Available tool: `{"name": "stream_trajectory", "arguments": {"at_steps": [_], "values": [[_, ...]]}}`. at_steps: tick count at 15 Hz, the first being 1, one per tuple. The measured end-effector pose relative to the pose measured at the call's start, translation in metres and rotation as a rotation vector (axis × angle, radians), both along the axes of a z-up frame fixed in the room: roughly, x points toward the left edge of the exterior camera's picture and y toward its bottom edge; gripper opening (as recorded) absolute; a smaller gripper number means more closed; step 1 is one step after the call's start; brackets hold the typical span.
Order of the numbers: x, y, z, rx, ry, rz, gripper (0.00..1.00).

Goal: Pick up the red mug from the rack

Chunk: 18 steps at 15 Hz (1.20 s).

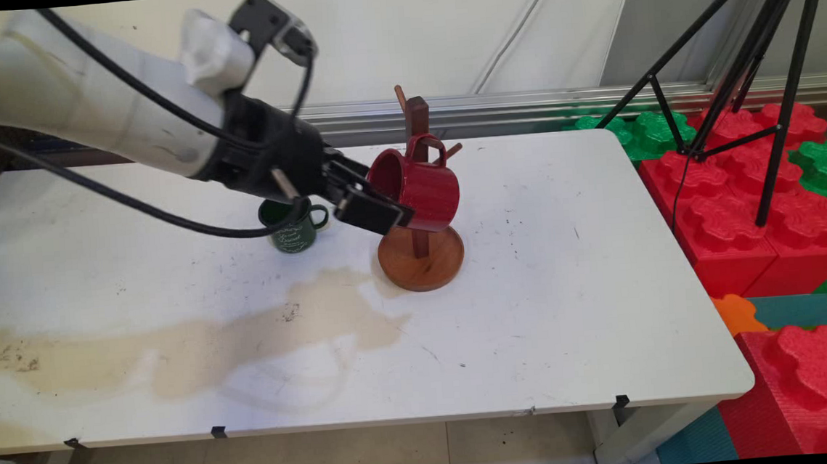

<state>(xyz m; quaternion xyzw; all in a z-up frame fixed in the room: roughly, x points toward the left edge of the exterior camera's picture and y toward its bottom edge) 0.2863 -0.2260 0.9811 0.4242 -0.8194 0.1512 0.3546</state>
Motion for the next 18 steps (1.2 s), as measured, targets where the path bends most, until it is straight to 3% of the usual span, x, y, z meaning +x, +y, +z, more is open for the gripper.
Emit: {"name": "stream_trajectory", "arguments": {"at_steps": [10, 18], "values": [[-0.021, -0.025, -0.035, -0.006, 0.050, 0.024, 1.00], [-0.027, -0.024, -0.045, 0.004, 0.078, 0.044, 1.00]]}}
